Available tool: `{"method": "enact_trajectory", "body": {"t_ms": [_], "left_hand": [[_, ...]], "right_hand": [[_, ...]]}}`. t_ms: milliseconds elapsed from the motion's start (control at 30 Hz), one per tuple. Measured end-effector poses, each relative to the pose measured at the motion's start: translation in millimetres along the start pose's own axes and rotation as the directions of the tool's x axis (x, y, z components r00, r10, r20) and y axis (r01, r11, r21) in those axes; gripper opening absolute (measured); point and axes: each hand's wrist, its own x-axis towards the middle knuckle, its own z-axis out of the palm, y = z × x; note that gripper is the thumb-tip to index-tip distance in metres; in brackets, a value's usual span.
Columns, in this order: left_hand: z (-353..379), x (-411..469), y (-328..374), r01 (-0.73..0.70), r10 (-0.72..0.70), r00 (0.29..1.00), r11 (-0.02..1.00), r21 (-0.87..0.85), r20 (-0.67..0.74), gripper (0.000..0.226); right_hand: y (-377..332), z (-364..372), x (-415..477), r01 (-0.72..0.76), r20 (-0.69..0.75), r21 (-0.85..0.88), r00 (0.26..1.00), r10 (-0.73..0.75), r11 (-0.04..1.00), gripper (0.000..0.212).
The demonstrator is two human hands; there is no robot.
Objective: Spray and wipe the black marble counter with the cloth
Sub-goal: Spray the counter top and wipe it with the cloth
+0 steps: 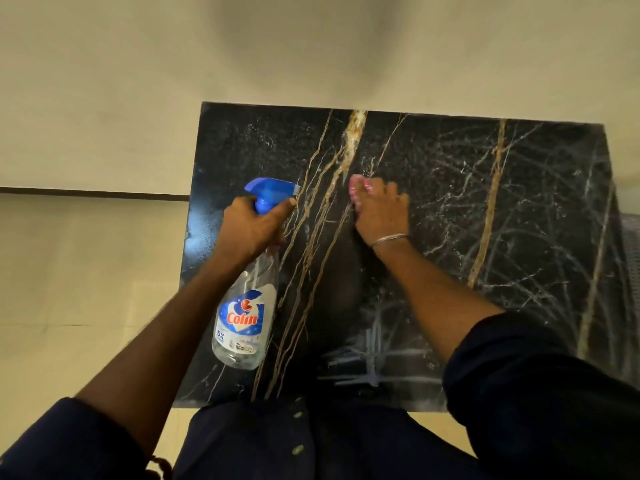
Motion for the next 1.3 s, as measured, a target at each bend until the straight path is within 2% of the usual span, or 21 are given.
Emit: {"method": "enact_trajectory", "body": {"t_ms": [67,167,267,367,500,567,633,700,767,867,1000,1067,1200,1300], "left_hand": [[0.9,-1.6,-0.1,-0.006,0.006,1.000,1.000,-0.004,-0.009,0.034],[6.0,-3.4,-0.2,-0.003,0.003,1.000,1.000,0.016,-0.006,0.037],[10.2,-5.7,-1.8,0.015,-0.015,1.000,0.999,0.035,0.000,0.039],[12.1,-7.6,-2.0,0.031,-0.031,0.999,0.998,0.047,0.008,0.040],[9.8,-11.7,-2.5,0.021,-0.020,1.000,0.997,0.076,-0.020,0.042],[7.9,-11.8,-4.5,0.015,-0.013,1.000,0.996,0.084,-0.022,0.043],[6.5,-11.1,-7.0,0.019,-0.018,1.000,0.996,0.087,-0.018,0.045],[5.5,-11.1,-9.5,0.017,-0.016,1.000,0.995,0.094,-0.012,0.047],[5.6,-13.5,-10.7,0.014,-0.015,1.000,0.995,0.097,0.005,0.046],[6.6,-18.1,-12.0,-0.007,0.006,1.000,0.994,0.112,0.016,0.041],[5.8,-25.4,-13.3,-0.044,0.040,0.999,0.991,0.126,0.032,0.040],[5.6,-29.1,-14.4,-0.050,0.045,0.998,0.990,0.128,0.039,0.038],[2.3,-35.1,-17.9,-0.058,0.051,0.997,0.989,0.133,0.049,0.036],[1.1,-36.7,-18.5,-0.053,0.045,0.997,0.990,0.129,0.064,0.035]], "right_hand": [[39.6,2.5,-2.5,-0.144,0.021,0.009,0.989,0.143,0.990,0.074],[84.0,2.0,-5.4,-0.362,0.072,0.071,0.931,0.357,0.929,0.075],[76.6,-0.6,-4.0,-0.484,0.084,0.126,0.875,0.477,0.866,0.076],[31.8,-6.1,-1.9,-0.436,0.053,0.163,0.900,0.433,0.885,0.074],[-40.0,-4.5,-11.2,-0.150,0.015,0.144,0.989,0.149,0.978,0.076],[-49.9,-1.0,-20.2,-0.048,0.004,0.101,0.999,0.048,0.994,0.074],[-36.6,1.5,-28.9,-0.016,-0.026,0.092,0.999,0.018,0.996,0.063],[-10.7,4.8,-34.1,-0.078,-0.036,0.095,0.996,0.082,0.992,0.057],[21.2,6.1,-38.9,-0.200,-0.027,0.112,0.978,0.205,0.973,0.055],[72.1,6.2,-44.5,-0.391,0.005,0.140,0.919,0.394,0.910,0.056],[67.1,6.9,-39.0,-0.552,0.036,0.182,0.831,0.555,0.814,0.056],[35.8,2.2,-37.9,-0.511,0.008,0.179,0.855,0.518,0.841,0.057],[-38.3,-1.4,-46.3,-0.242,-0.014,0.160,0.969,0.248,0.957,0.058],[-45.3,2.2,-53.7,-0.071,-0.001,0.087,0.997,0.072,0.994,0.060]]}}
